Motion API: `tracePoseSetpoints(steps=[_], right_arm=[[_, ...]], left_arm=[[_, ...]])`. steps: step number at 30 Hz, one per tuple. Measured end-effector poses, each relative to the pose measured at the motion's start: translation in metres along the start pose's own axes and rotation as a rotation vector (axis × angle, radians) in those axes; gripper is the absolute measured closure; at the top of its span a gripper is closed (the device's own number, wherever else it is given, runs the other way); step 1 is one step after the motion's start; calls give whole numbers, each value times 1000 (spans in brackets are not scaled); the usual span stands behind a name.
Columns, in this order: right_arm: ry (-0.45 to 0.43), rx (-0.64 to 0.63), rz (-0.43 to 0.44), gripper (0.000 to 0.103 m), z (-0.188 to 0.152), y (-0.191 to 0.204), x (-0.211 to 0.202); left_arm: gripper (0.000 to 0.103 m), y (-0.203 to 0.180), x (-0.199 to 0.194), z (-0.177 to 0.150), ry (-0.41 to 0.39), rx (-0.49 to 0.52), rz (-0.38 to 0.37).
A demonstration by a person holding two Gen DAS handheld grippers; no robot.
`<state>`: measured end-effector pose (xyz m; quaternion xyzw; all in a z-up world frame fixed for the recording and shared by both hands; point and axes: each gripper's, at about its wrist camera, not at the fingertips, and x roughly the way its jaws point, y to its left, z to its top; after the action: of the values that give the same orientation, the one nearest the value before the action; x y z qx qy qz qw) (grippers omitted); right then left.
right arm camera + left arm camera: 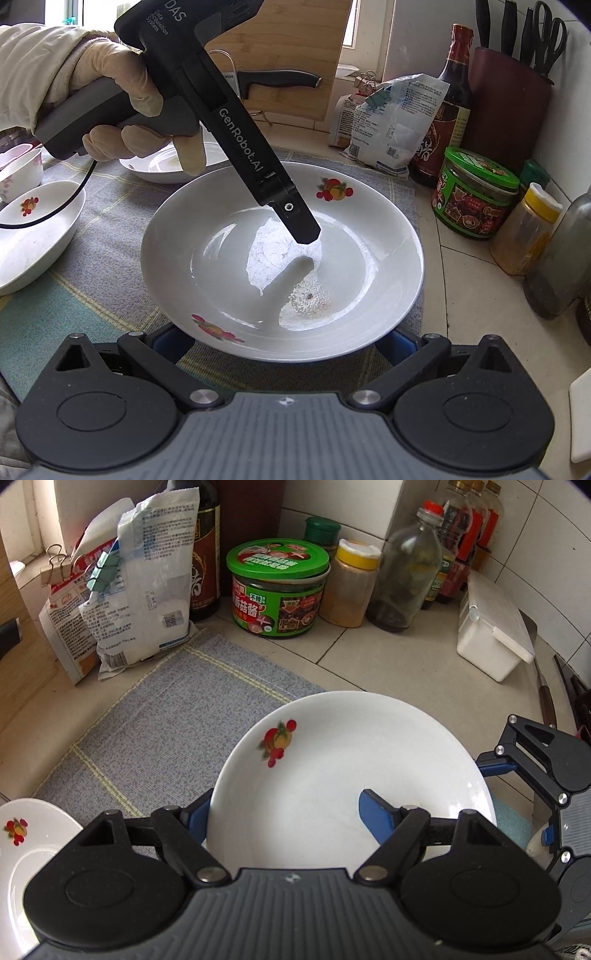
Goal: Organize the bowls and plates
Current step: 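Lift the held plate with the left tool and carry it toward the cutting board, then lower the plate onto the towel and open the left tool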
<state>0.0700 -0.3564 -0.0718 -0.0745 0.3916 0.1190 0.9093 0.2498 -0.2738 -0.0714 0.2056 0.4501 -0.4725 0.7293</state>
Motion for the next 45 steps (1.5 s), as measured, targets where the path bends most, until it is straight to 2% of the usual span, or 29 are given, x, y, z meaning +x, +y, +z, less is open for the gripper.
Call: tracePoseSetpoints(steps=[16,32,40,45], right_arm=[[1,22,-36,0,10,-29,21],[5,30,-52,0,12,-32,30],[9,54,-40,0,9,-31,27],[2,91,-69,0,6,-30,19]], left_arm=[[23,14,25,22,-6,0,16],[23,20,34,30,-19,-1,20],[20,17,26,28,-41,19,33],[18,12,7,23,-67,34,62]])
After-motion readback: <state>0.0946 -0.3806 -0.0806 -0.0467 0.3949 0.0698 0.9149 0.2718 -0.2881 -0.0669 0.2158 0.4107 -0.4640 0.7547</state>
